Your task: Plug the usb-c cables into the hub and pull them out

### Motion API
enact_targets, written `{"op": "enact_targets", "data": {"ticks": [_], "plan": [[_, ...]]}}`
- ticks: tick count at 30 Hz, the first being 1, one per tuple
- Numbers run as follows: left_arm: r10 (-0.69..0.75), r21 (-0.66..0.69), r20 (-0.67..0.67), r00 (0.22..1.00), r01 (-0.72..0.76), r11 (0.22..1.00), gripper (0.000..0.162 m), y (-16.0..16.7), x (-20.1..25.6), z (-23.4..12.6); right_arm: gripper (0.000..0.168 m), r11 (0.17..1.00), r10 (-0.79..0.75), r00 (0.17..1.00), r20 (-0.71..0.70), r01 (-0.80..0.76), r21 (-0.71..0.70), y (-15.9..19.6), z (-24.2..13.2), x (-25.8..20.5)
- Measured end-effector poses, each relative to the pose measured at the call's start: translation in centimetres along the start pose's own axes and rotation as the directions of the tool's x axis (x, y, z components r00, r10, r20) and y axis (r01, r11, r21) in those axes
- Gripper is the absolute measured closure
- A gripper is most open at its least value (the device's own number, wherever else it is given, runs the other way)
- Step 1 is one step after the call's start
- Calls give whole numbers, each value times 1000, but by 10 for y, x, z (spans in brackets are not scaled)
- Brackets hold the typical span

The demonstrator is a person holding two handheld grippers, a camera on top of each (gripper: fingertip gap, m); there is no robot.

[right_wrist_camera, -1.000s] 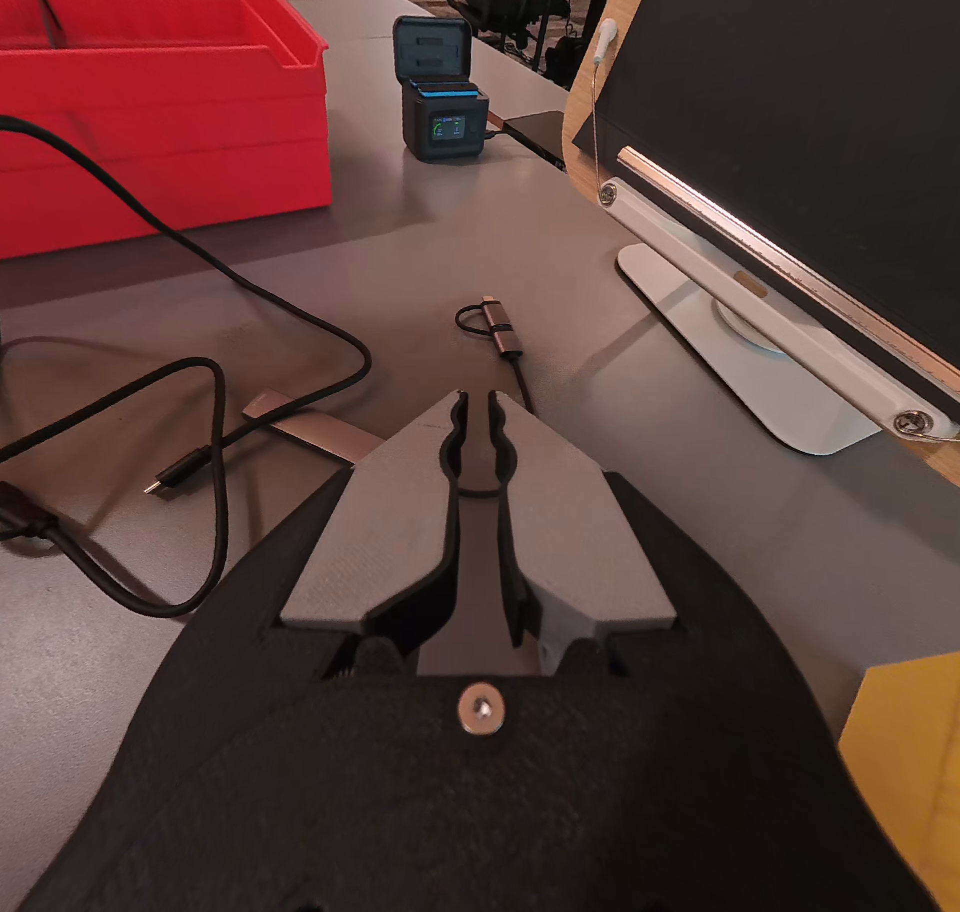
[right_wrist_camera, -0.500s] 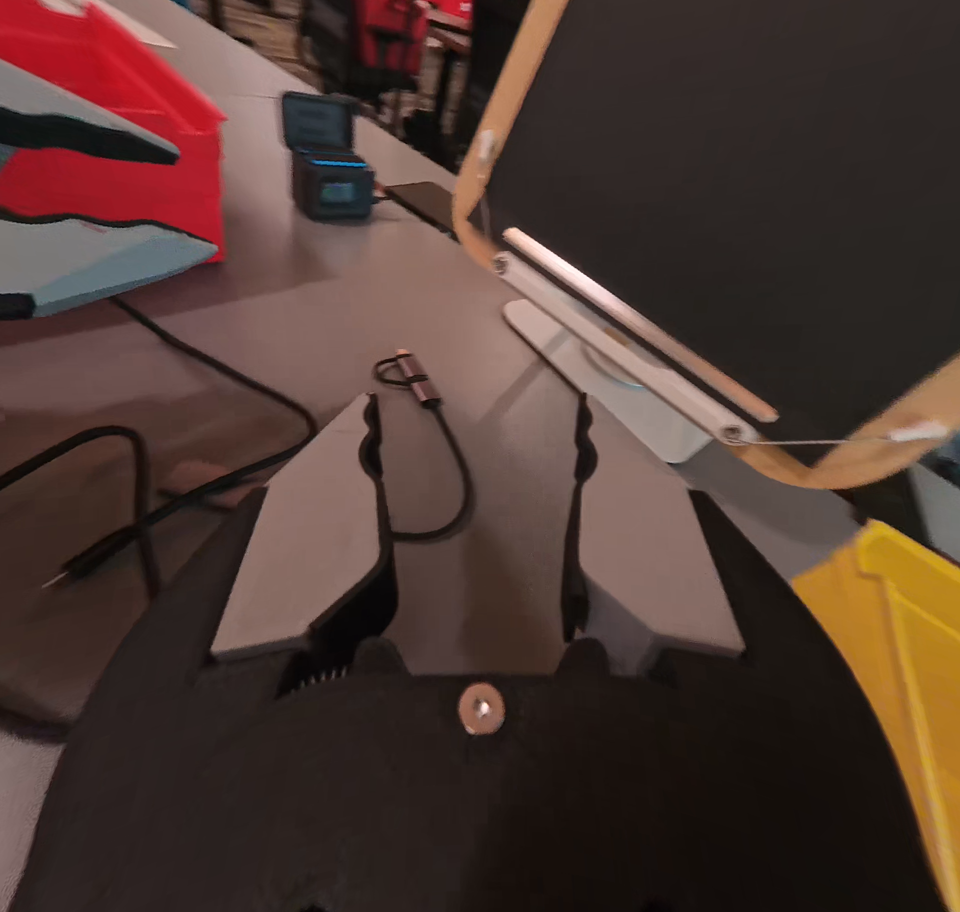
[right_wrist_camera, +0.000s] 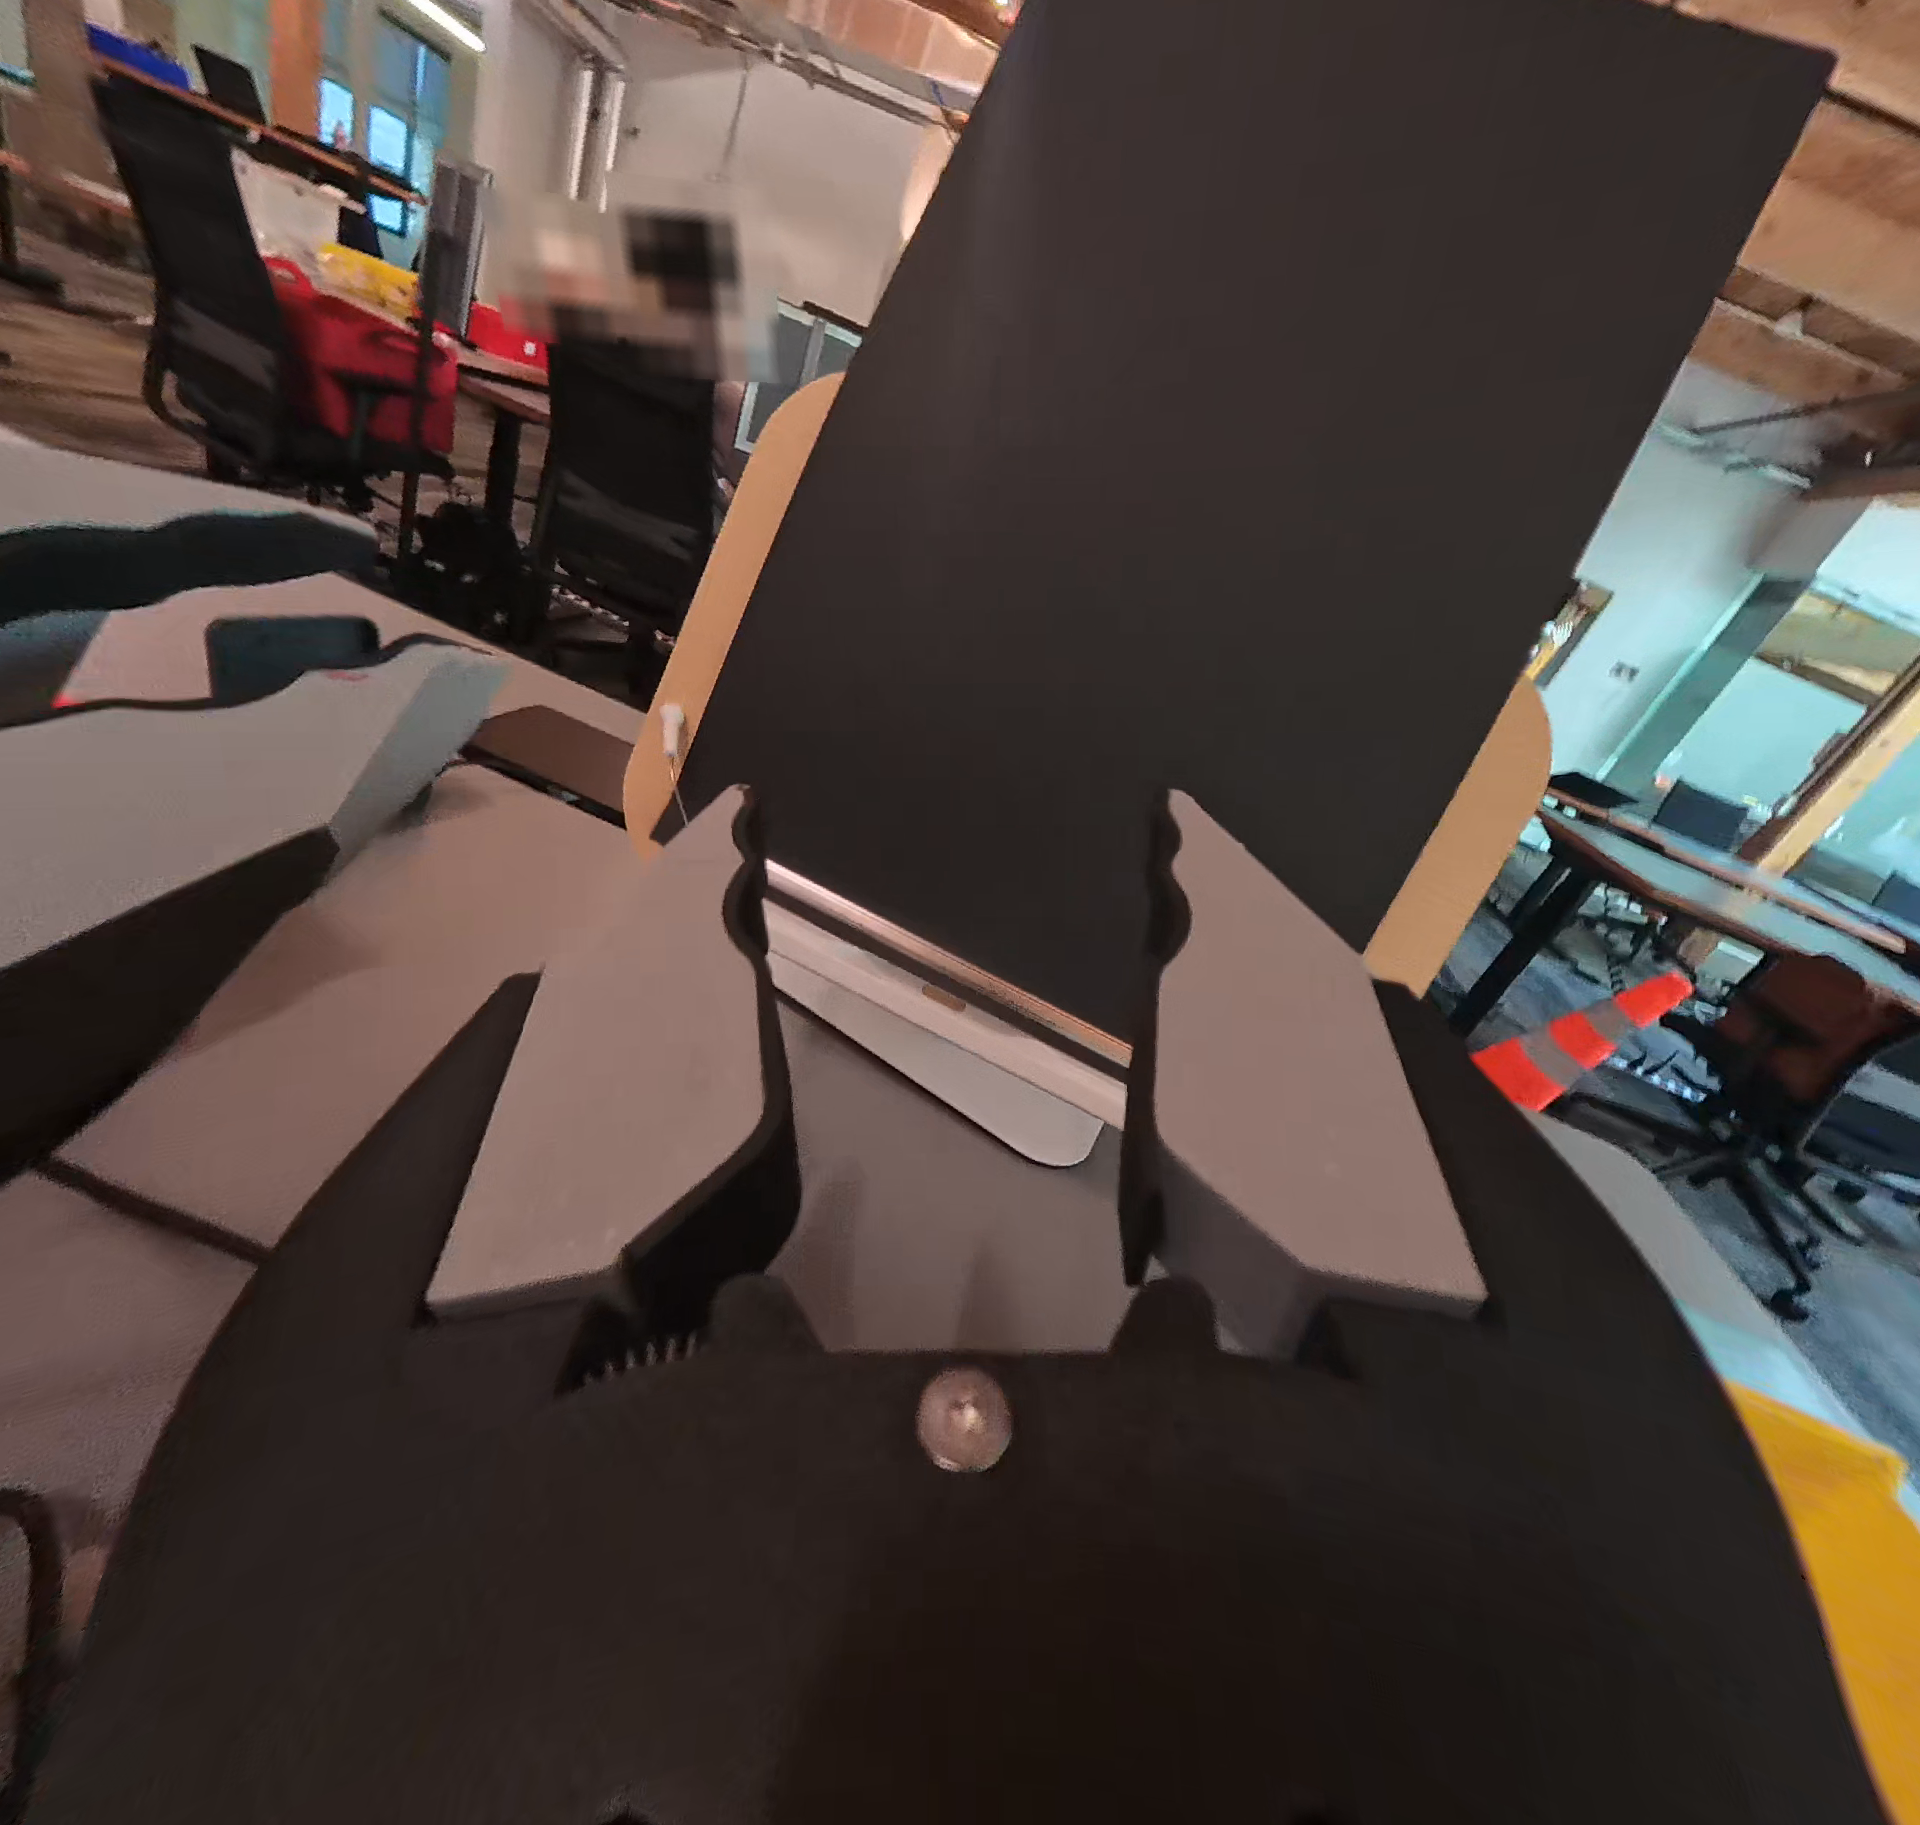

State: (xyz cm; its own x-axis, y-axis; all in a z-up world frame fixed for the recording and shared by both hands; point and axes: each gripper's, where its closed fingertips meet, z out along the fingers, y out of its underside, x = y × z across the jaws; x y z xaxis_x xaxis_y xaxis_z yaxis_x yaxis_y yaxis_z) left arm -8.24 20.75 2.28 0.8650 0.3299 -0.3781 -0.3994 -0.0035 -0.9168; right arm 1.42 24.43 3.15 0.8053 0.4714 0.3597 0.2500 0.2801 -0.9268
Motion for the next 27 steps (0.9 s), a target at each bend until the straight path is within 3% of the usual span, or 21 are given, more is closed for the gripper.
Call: {"op": "enact_targets", "data": {"ticks": [6, 13, 17, 21, 27], "plan": [[-46, 8, -34, 998, 46, 999, 136, -13, 7, -1, 99, 996, 89, 996, 5, -88, -17, 1, 3, -2], [-54, -25, -92, 994, 52, 998, 133, -2, 14, -10, 97, 993, 113, 993, 26, -112, -34, 9, -3, 0], [-5, -56, -230, 973, -8, 998, 123, 12, 17, -46, 103, 990, 129, 959, 254, -110, -87, 30, -21, -29], [59, -117, -376, 925, -110, 987, 118, 45, 10, -98, 101, 964, 222, 806, 549, -98, -247, 77, -54, -73], [101, -218, -492, 864, -235, 947, 110, 102, 13, -151, 101, 940, 231, 702, 673, 18, -342, 121, -83, -103]]}}
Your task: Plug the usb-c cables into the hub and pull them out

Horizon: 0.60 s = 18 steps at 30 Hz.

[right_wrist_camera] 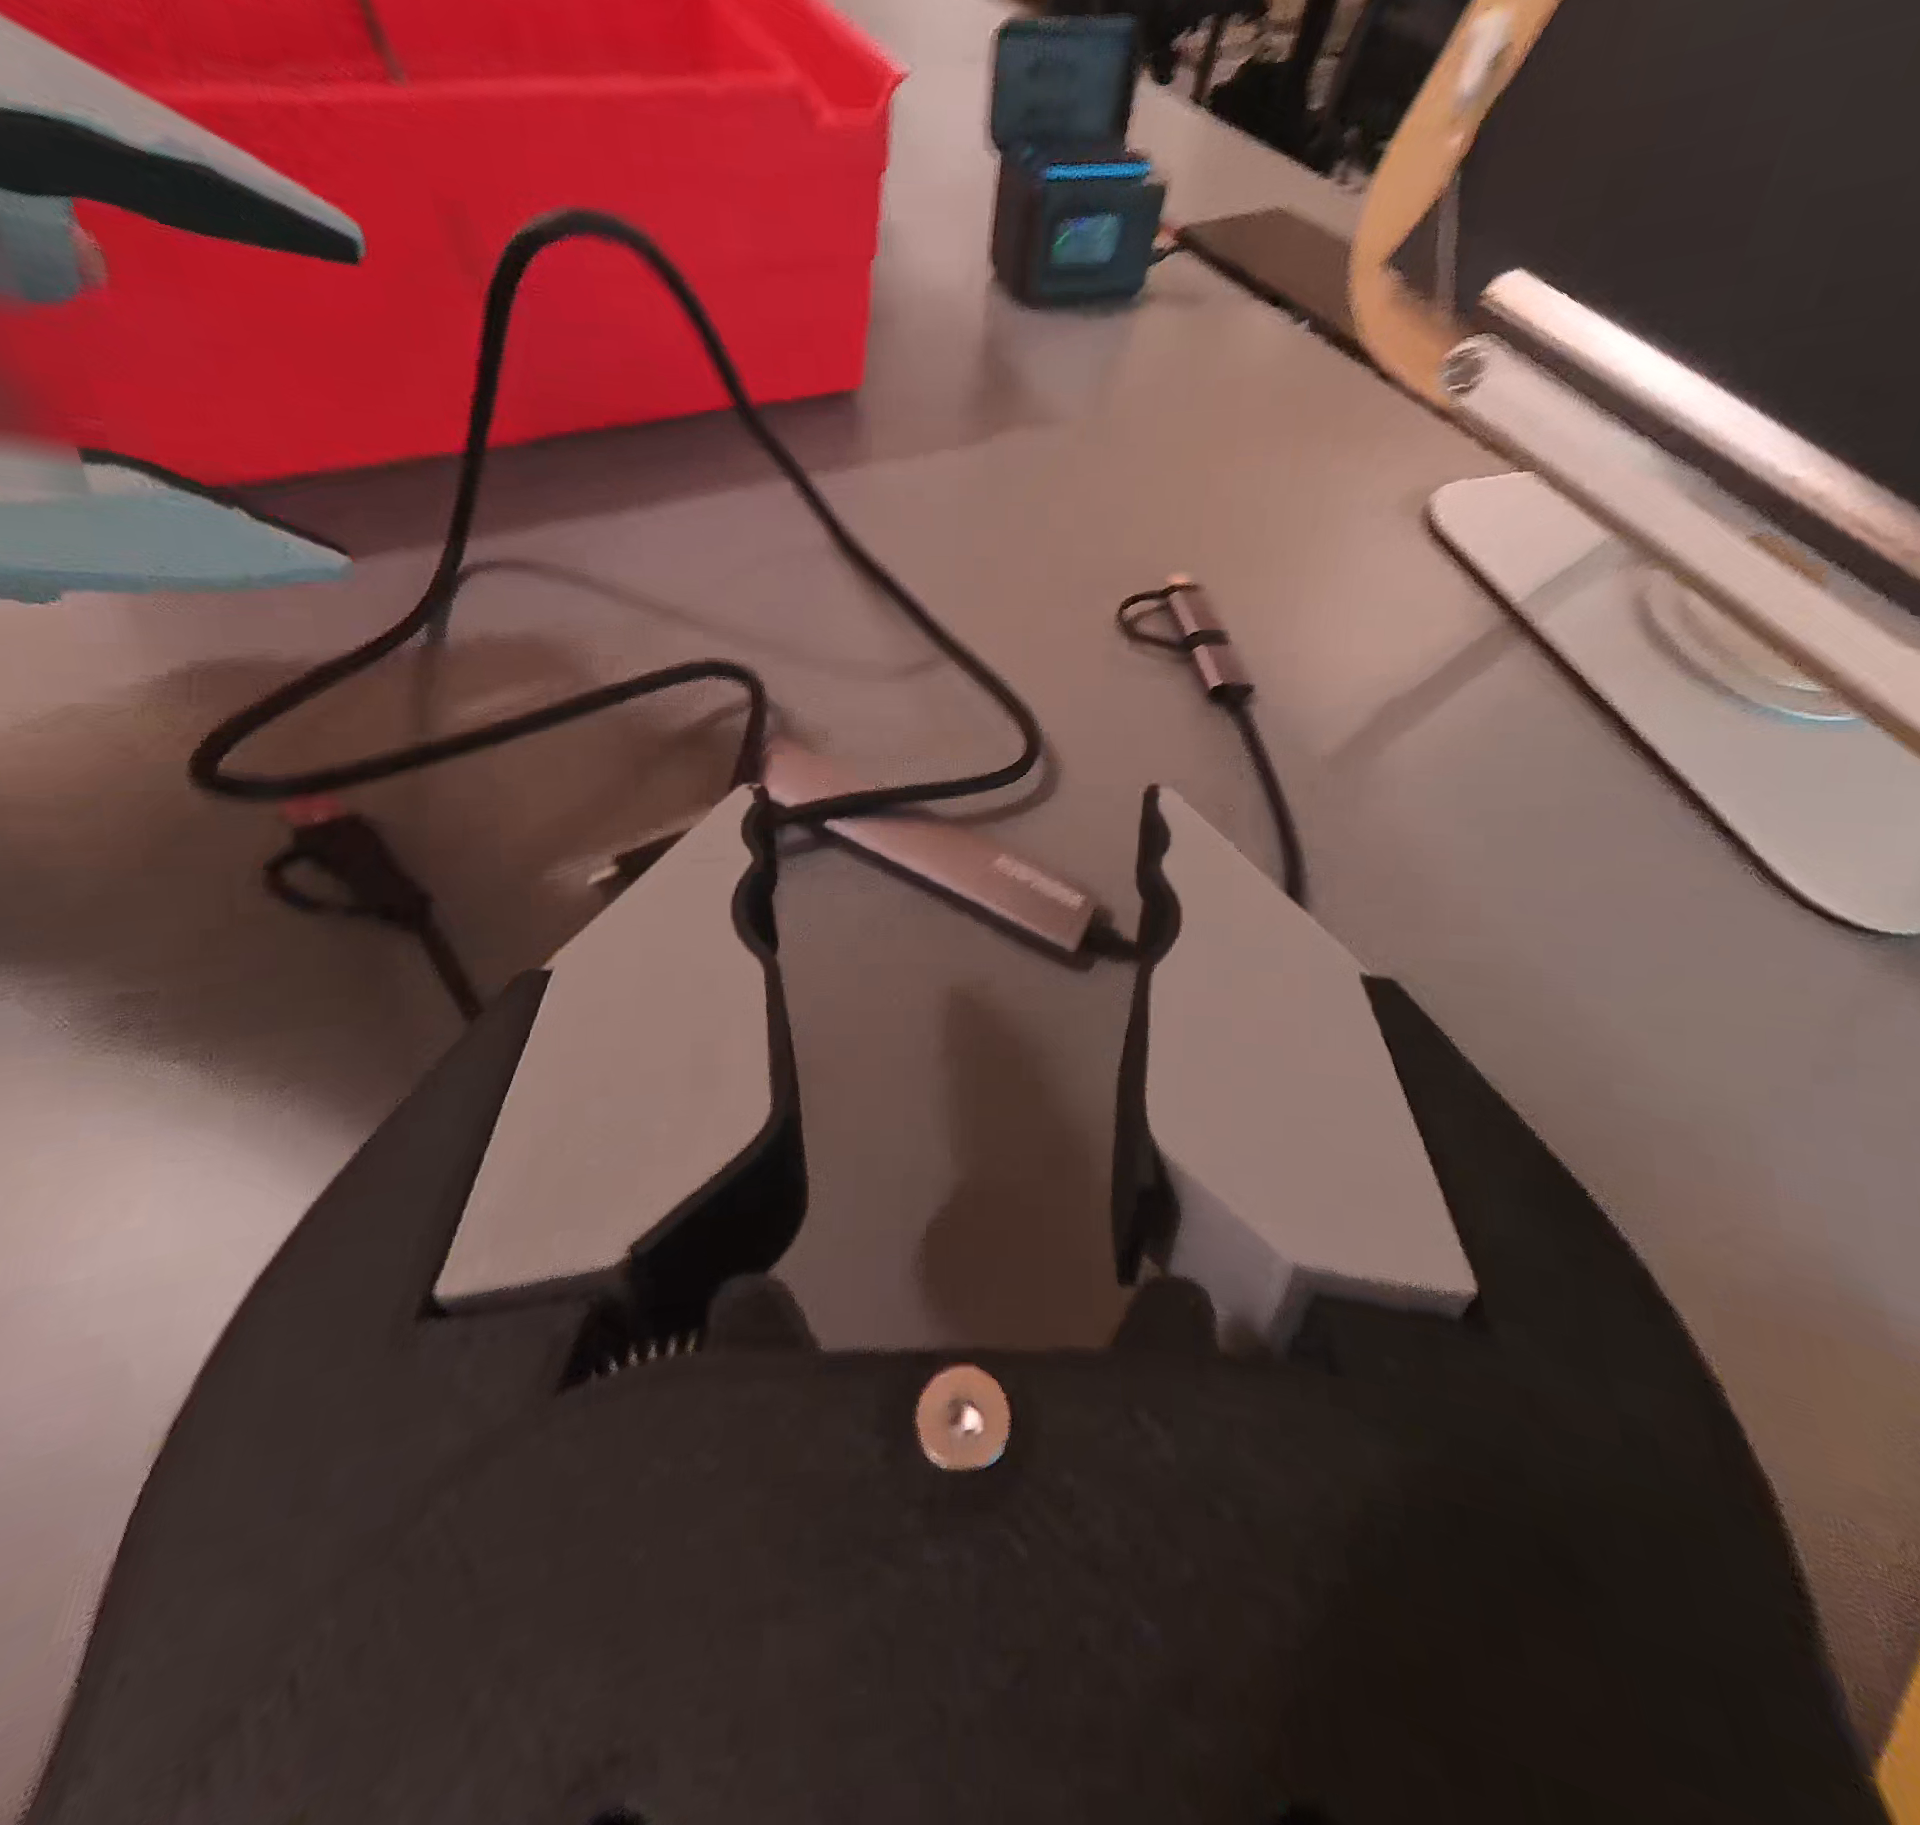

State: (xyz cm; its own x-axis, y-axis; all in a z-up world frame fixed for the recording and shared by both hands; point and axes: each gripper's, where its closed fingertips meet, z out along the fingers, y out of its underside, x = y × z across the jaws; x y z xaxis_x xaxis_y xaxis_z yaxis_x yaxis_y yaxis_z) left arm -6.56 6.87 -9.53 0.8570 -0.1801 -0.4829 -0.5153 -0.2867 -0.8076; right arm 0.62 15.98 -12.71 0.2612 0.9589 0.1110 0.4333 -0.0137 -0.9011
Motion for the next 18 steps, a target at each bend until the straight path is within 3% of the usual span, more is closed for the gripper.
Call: {"op": "enact_targets", "data": {"ticks": [3, 7, 8, 10, 14, 18], "plan": [[27, -55, -77, 997, -31, 998, 108, 23, 23, -6, 107, 998, -45, 998, 42, 47, -46, 13, 4, -10], [37, -126, -184, 982, -61, 990, 112, 47, 48, -2, 107, 999, 32, 984, 178, -26, -40, 10, 2, -32], [47, -142, -198, 979, -76, 987, 117, 52, 50, 0, 107, 999, 37, 979, 201, -31, -32, 8, 1, -36], [80, -145, -177, 981, -106, 984, 162, 57, 45, 7, 108, 999, 31, 976, 217, -28, -17, 7, 1, -39], [64, -169, -210, 976, -101, 980, 162, 55, 33, 19, 109, 999, 35, 959, 281, -23, -48, 15, 3, -51], [45, -124, -164, 985, -66, 990, 162, 22, 1, 11, 109, 998, -39, 928, 370, 52, -23, 13, -5, -70]]}}
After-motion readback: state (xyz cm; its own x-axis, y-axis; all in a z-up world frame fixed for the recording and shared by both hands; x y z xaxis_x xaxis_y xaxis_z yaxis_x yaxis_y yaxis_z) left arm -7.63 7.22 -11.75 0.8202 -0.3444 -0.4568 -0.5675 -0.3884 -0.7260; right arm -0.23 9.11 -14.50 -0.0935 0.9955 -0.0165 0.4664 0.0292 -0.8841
